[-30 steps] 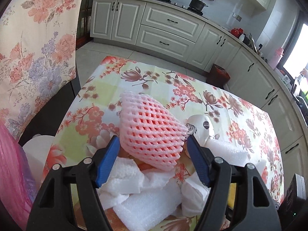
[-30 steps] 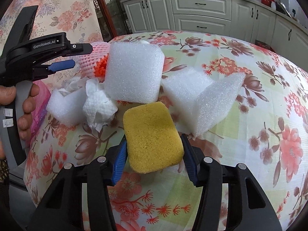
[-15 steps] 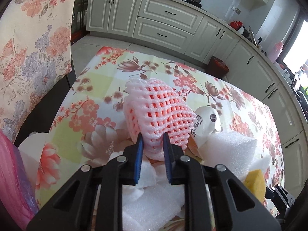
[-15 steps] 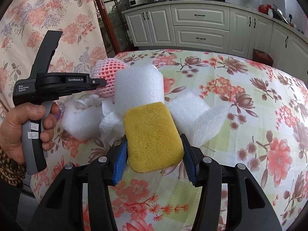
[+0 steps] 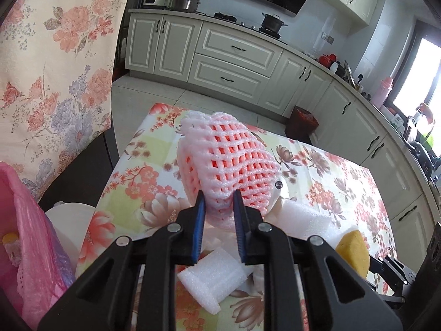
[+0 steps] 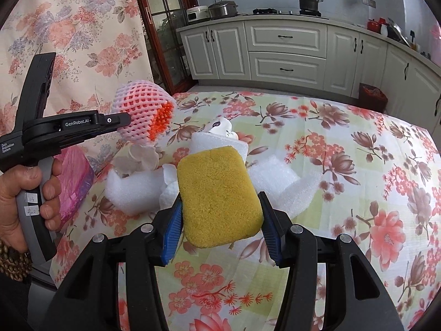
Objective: Collect trash
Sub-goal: 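Grasp the rectangular yellow sponge with the right gripper while the left grasps the pink foam net, then carry the foam net and yellow sponge in both grippers to the pink bin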
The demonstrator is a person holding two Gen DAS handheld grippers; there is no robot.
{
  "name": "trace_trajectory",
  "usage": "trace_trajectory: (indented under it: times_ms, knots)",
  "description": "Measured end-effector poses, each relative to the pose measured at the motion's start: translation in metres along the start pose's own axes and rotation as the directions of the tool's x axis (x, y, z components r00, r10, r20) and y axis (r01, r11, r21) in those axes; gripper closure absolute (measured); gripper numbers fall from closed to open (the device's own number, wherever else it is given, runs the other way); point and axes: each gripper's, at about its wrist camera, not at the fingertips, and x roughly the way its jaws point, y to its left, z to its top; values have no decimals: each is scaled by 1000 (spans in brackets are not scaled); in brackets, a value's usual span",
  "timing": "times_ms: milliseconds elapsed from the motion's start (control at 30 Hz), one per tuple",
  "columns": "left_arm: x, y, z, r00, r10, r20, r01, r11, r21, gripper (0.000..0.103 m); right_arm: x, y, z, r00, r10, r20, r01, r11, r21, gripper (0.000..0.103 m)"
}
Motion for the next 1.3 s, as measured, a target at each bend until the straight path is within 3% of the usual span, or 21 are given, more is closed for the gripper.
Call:
trace_trajectory:
  times_ms: [433, 767, 1033, 1300]
  knots:
    - [-67, 38, -3, 996, -2, 86, 9, 997, -72, 84, -6, 36, 11, 999, 34, 22, -32, 998, -60, 53]
    - [-99, 50, -5, 990, -43, 132, 55, 994, -92, 84, -8, 53, 13, 999, 39, 20, -37, 995, -90, 53]
    - [-124, 72, -5, 985, -4, 172, 26, 992, -123, 84, -6, 69, 20, 998, 55, 23, -52, 992, -117, 53]
    - [-164, 108, -7, 969, 89, 232, -54, 987, -153, 84, -1, 103, 33, 995, 98, 28, -91, 981, -171, 53]
